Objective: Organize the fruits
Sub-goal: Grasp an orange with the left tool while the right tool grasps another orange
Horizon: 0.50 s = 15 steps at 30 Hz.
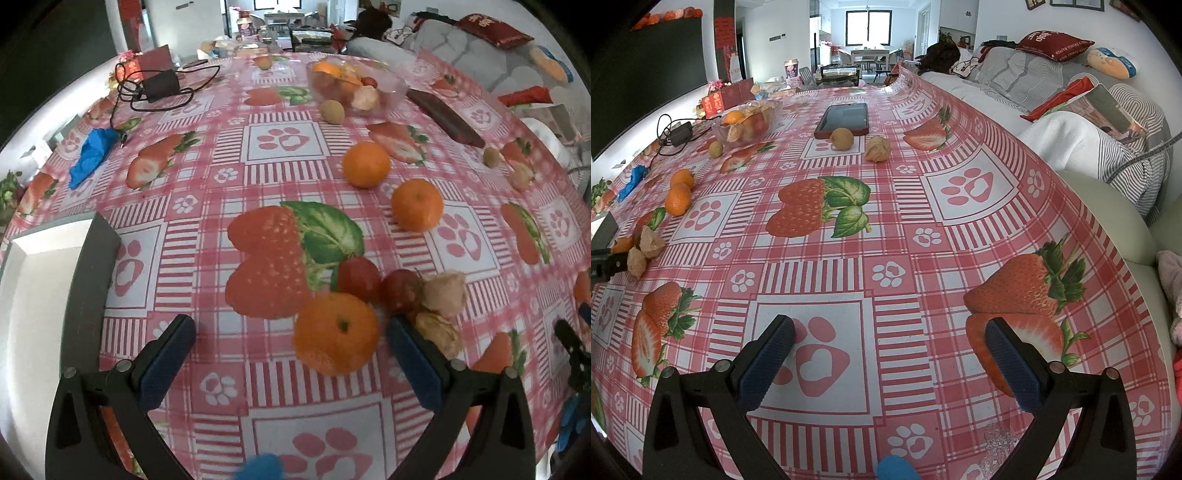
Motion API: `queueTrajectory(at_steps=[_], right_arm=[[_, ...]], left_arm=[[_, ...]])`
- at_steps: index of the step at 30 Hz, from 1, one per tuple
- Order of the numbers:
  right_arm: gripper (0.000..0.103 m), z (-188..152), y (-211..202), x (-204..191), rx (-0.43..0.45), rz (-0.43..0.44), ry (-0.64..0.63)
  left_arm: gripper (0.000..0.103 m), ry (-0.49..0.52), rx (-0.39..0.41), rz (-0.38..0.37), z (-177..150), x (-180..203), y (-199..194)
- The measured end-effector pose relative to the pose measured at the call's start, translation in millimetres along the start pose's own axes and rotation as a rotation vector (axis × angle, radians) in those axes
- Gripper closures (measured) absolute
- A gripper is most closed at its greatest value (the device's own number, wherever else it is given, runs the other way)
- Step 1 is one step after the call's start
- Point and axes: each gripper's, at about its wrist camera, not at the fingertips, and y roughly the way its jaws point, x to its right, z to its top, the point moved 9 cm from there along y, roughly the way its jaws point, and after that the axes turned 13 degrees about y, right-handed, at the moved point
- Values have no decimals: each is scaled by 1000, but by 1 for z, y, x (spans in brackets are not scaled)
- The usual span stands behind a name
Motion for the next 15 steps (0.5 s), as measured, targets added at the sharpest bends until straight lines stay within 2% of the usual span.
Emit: queueTrajectory(at_steps=[4,9,13,15], right_arm=[[0,0,0,-1,-34,-15,-5],[0,1,10,-5,-192,-46,30],[0,12,6,-46,-240,90,58],[0,24,7,-77,-244,148,46]], left_arm=[[0,-10,33,16,2,0,1],[1,-10,8,21,3,0,0],[13,11,25,19,3,3,-5],[14,17,30,20,3,3,-6]])
